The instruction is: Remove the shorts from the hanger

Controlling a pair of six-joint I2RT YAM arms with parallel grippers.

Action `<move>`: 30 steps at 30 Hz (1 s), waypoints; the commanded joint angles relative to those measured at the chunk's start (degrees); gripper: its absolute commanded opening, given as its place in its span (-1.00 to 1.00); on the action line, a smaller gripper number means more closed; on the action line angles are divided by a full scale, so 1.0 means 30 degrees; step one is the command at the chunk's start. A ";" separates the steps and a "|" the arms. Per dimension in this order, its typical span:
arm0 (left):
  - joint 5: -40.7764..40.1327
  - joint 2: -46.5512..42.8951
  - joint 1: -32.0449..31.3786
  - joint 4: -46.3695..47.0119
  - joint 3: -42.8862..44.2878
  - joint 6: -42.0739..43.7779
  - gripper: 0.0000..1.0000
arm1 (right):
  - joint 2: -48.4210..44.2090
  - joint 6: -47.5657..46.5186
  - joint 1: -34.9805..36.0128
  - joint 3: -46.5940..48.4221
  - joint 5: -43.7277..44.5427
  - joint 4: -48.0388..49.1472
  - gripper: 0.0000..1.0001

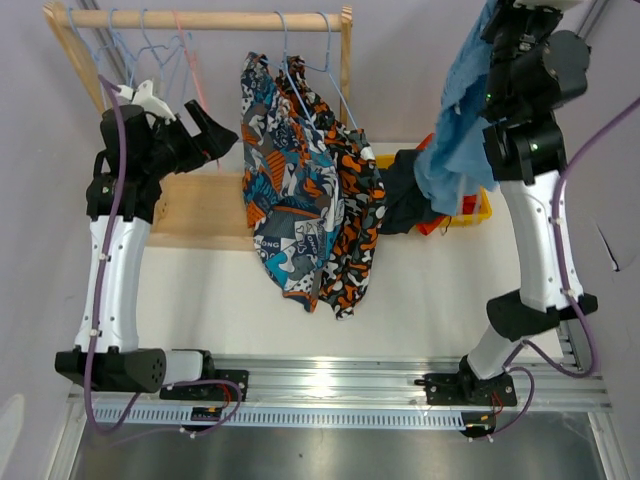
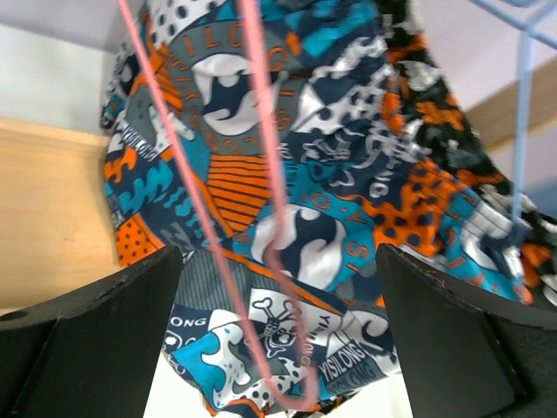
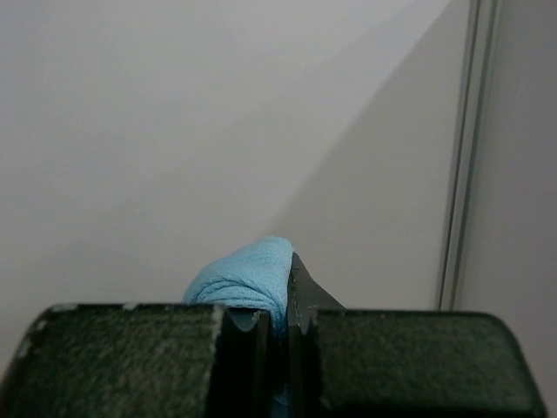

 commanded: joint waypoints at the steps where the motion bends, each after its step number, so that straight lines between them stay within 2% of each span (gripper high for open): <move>1: 0.1387 -0.1305 0.0112 0.1385 -0.0332 0.0554 0.99 | 0.1134 0.3158 -0.1555 0.1053 -0.2865 0.3153 -1.00; 4: 0.1564 -0.1714 0.0112 0.1034 -0.0333 0.0818 0.99 | 0.2659 0.3775 -0.1997 0.1174 -0.2344 0.3747 -1.00; 7: 0.1739 -0.2008 0.0112 0.0829 -0.0070 0.0849 0.99 | 0.2606 0.4595 -0.2027 -0.1043 -0.1931 0.4444 -1.00; 8: 0.1827 -0.2096 0.0112 0.0886 0.0047 0.0762 0.99 | 0.1762 0.5295 -0.1998 -0.4419 -0.1843 0.5176 -1.00; 10: 0.2354 -0.2185 0.0083 0.1178 0.0165 0.0267 0.99 | 0.0878 0.5855 -0.2026 -0.8504 -0.1667 0.8151 -1.00; 11: 0.2500 -0.2156 0.0083 0.1325 0.0253 0.0031 0.99 | 0.0614 0.6438 -0.2056 -1.1773 -0.1637 0.8722 -1.00; 12: 0.2937 -0.2098 0.0083 0.1500 0.0486 -0.0174 0.99 | 0.0582 0.7082 -0.2143 -1.2995 -0.1608 0.9018 -1.00; 14: 0.3233 -0.1836 -0.0063 0.1822 0.0895 -0.0761 0.99 | 0.1077 0.9415 -0.2493 -1.4612 -0.2043 0.7362 -1.00; 16: 0.3381 -0.1513 -0.0354 0.1854 0.1599 -0.1170 0.99 | 0.2160 1.0833 -0.2758 -1.4852 -0.2571 0.4090 -1.00; 17: 0.3265 -0.1134 -0.0472 0.1709 0.2500 -0.1230 0.99 | 0.2251 1.1477 -0.2846 -1.6013 -0.3183 0.3809 -0.22; 19: 0.3003 -0.0693 -0.0997 0.1591 0.3063 -0.1319 0.99 | 0.1846 1.1889 -0.2876 -1.7920 -0.4088 0.4969 0.98; 24: 0.2473 0.1441 -0.2054 0.1209 0.5815 -0.1465 0.99 | -0.0526 1.2947 -0.2847 -2.2137 -0.3835 0.5417 0.99; 30: 0.1742 0.4226 -0.3751 0.1473 0.8395 -0.1407 0.99 | -0.6996 1.3153 -0.2642 -2.5835 -0.3337 0.4426 0.99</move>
